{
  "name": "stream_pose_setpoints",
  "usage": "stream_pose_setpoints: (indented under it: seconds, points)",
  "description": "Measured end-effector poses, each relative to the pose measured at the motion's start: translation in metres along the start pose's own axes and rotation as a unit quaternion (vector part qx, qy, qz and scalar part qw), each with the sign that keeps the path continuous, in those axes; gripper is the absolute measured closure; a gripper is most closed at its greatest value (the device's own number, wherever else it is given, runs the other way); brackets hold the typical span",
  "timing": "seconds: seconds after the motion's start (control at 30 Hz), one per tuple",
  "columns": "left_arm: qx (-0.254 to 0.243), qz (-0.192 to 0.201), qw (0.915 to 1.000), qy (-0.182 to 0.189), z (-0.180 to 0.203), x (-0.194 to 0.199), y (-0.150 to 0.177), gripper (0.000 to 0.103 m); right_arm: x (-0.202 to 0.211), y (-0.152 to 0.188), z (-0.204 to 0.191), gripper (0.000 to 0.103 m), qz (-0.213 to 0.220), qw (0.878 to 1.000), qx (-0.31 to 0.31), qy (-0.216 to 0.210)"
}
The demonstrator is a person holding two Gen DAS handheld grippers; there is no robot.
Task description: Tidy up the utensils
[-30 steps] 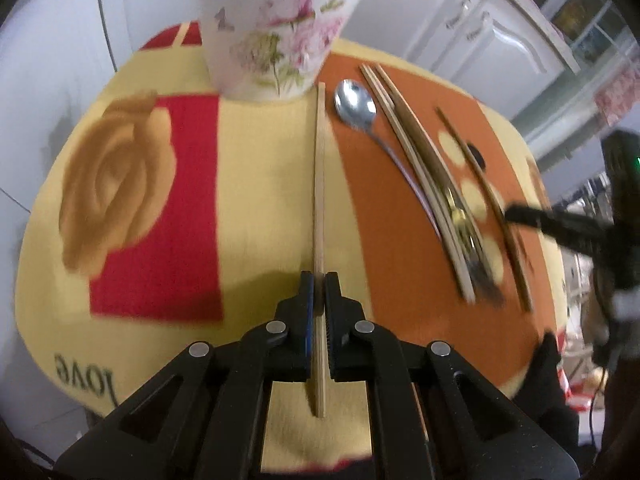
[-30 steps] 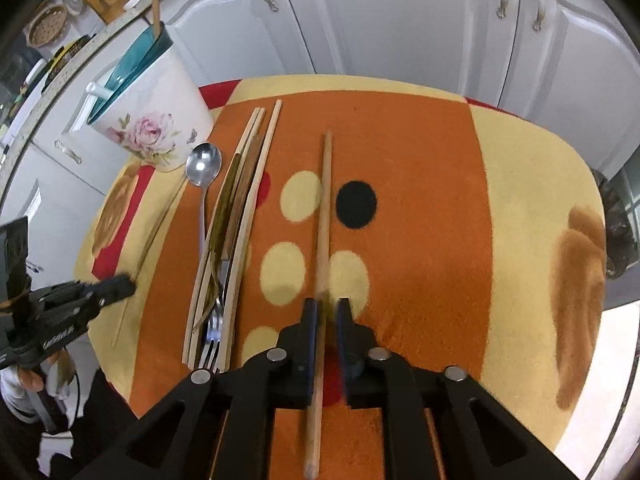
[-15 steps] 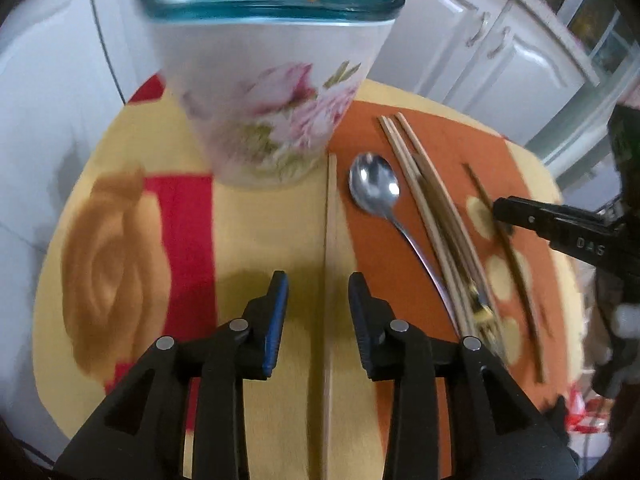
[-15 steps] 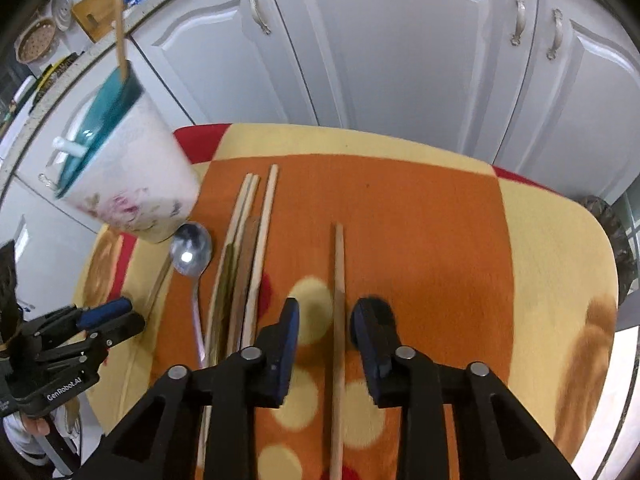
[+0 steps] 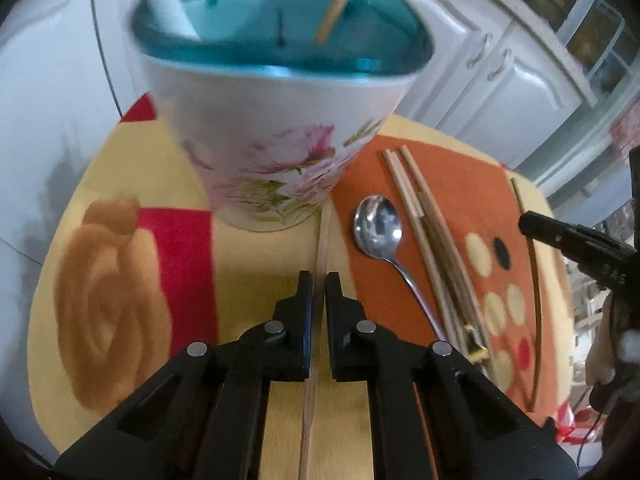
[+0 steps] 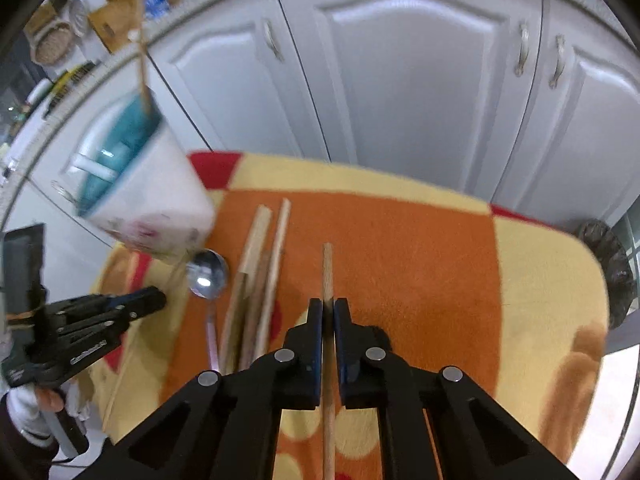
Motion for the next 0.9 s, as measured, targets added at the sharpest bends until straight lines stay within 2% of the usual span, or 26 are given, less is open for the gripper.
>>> stream_pose_setpoints:
  seconds: [0.27, 0.47, 0.9]
  points:
    - [0.016, 0.062, 0.9966, 0.052, -0.003, 0.08, 0.001, 0.099, 0.055, -0.002, -0.024, 0.098, 0.046, 0.998, 0.016, -0.027]
    - [0.015, 0.098, 0.9929, 0.067, -0.011, 0.124, -0.001, 0.099, 0.088, -0.003, -0.046, 0.098, 0.072, 0.996, 0.035, -0.043]
    - [0.022, 0.147, 0.9861, 0.075, -0.019, 0.174, -0.014, 0.099, 0.117, -0.019, -0.082, 0.098, 0.107, 0.989, 0.072, -0.068]
Point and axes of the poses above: each gripper's, at about its wrist camera, not at the fingertips, and x roughly against the way its jaws point, z to its right, y to its underside, the point moved 7 cm from there along -x, roughly the way its jaws point, and after that the axes turned 11 degrees about -y, right-handed, at the moved point
